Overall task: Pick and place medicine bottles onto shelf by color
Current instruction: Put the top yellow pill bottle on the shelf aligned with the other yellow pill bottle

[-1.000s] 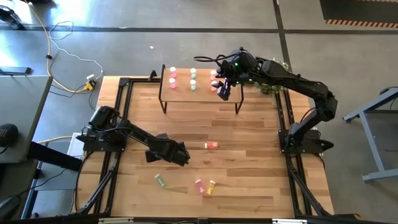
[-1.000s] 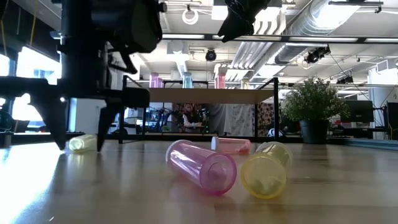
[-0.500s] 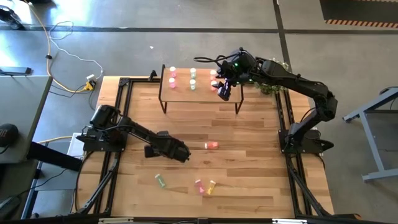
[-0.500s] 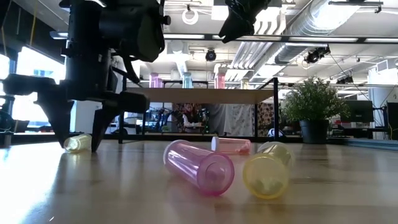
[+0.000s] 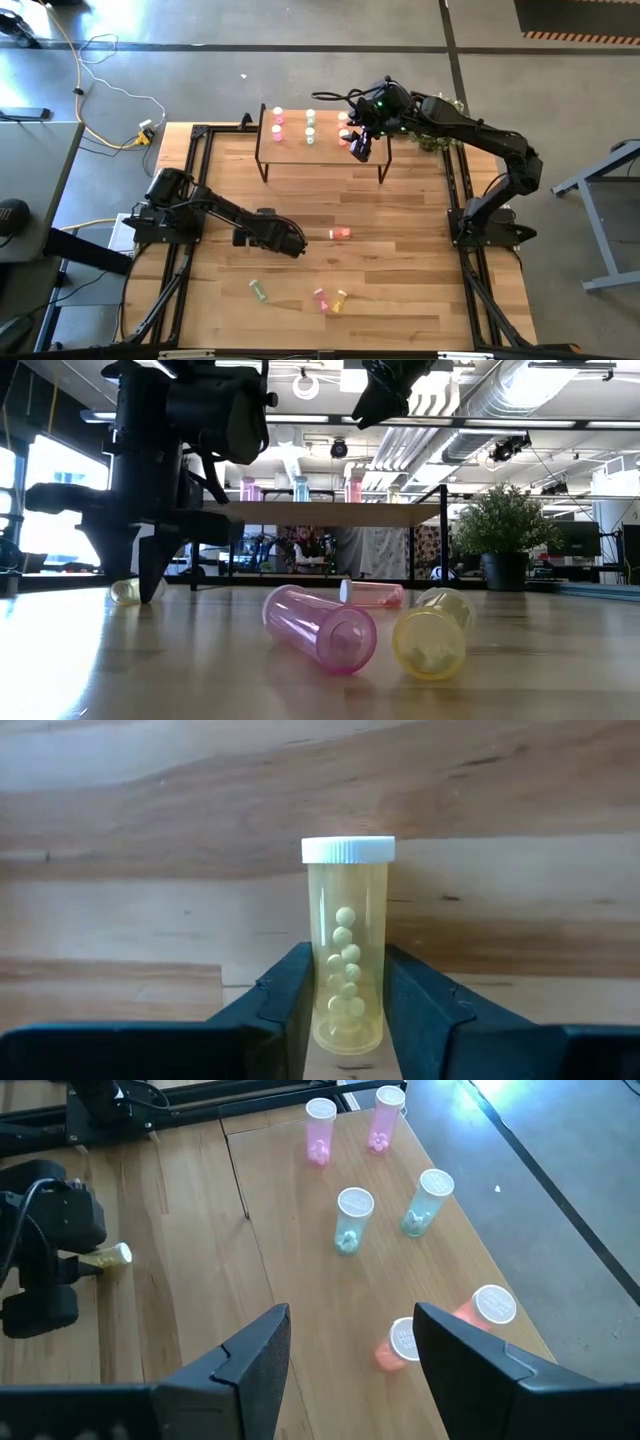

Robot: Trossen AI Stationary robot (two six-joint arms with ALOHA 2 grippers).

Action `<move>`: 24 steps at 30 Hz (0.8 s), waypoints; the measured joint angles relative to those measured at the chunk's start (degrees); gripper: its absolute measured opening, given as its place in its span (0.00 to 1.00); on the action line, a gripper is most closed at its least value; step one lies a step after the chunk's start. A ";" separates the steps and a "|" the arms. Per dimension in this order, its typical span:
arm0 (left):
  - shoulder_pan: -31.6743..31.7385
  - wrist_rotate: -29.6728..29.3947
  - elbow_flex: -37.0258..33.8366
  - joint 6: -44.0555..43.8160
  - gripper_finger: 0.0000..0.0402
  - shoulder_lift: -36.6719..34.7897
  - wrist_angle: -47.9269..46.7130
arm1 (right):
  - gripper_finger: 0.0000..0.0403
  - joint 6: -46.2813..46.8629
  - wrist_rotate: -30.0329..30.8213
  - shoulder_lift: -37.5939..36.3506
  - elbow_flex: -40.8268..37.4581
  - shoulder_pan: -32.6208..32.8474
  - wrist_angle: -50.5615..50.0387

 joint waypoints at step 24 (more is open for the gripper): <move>3.23 -18.18 0.05 43.89 0.23 -24.38 7.65 | 0.51 18.82 -23.66 0.00 0.00 0.76 -1.21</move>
